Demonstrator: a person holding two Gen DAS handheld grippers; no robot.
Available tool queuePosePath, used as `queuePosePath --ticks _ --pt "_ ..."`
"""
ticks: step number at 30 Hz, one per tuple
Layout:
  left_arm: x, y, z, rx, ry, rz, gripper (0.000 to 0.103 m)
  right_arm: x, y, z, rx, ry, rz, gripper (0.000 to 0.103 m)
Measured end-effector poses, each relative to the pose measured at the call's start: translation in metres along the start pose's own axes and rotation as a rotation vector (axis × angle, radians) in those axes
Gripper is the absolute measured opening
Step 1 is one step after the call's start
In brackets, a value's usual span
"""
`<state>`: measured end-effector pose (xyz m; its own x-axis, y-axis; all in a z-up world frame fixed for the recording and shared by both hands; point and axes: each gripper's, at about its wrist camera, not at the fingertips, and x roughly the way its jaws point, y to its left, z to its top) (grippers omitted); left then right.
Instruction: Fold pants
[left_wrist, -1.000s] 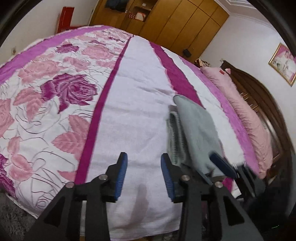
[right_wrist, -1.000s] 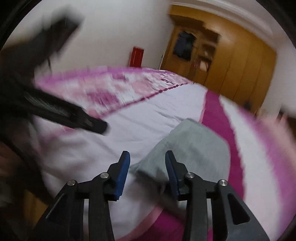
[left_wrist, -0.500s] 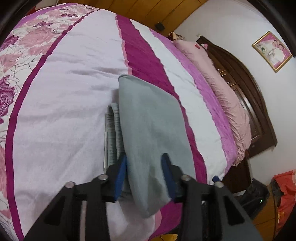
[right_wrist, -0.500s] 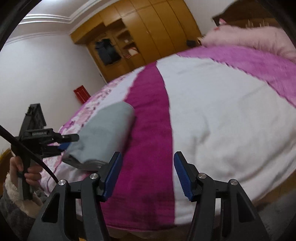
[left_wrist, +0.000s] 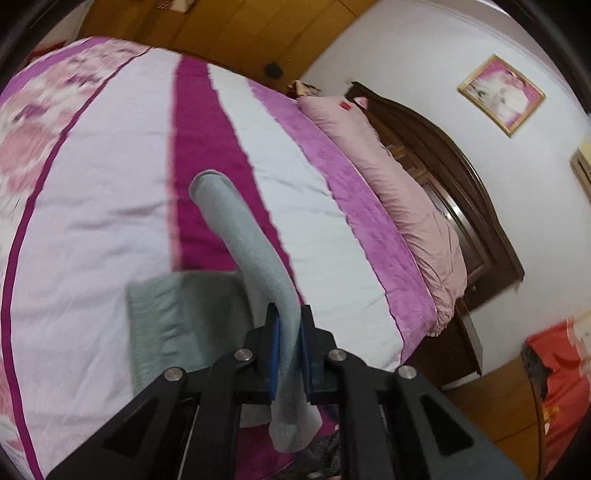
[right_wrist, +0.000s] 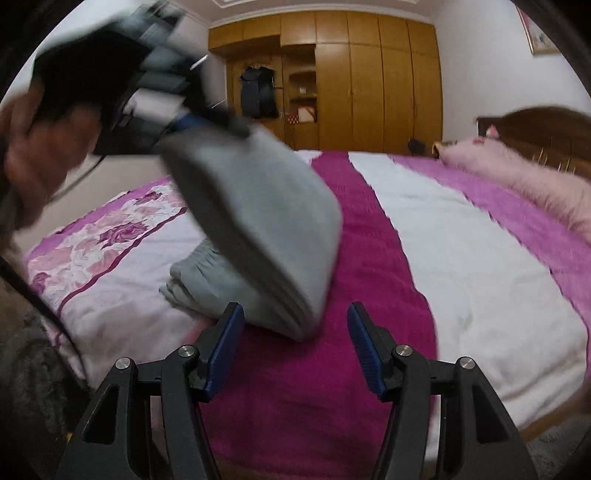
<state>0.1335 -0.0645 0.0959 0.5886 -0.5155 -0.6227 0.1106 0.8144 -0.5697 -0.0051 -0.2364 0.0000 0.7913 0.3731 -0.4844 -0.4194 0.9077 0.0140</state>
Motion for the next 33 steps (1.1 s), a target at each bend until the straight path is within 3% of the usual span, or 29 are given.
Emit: queuePosePath --ticks 4,7,9,14,19,22,25,30,33 --pt "0.004 -0.015 0.009 0.034 0.013 -0.002 0.01 0.023 0.001 0.013 0.065 -0.011 -0.029 0.056" --pt "0.001 -0.009 0.01 0.018 -0.003 -0.005 0.01 0.042 -0.016 0.014 0.166 0.044 -0.048 0.056" --pt "-0.005 0.008 0.008 0.0 -0.03 0.014 0.009 0.048 -0.028 0.002 0.192 0.107 -0.08 0.057" --pt "0.006 0.075 -0.023 -0.097 -0.035 0.074 0.009 0.037 -0.045 -0.015 0.278 0.139 -0.016 0.061" --pt "0.026 0.119 -0.052 -0.161 -0.022 0.101 0.009 0.037 -0.039 -0.014 0.246 0.17 -0.03 0.062" --pt "0.024 0.117 -0.062 -0.146 -0.043 0.099 0.01 0.035 -0.048 -0.015 0.266 0.193 -0.001 0.062" --pt "0.025 0.108 -0.062 -0.105 -0.046 0.143 0.013 0.026 -0.061 -0.017 0.313 0.223 0.041 0.062" --pt "0.004 0.095 -0.063 -0.058 -0.097 0.237 0.017 0.002 -0.079 -0.015 0.333 0.227 -0.03 0.062" --pt "-0.023 0.078 -0.067 -0.026 -0.162 0.264 0.017 0.002 -0.086 0.003 0.347 0.199 0.064 0.062"
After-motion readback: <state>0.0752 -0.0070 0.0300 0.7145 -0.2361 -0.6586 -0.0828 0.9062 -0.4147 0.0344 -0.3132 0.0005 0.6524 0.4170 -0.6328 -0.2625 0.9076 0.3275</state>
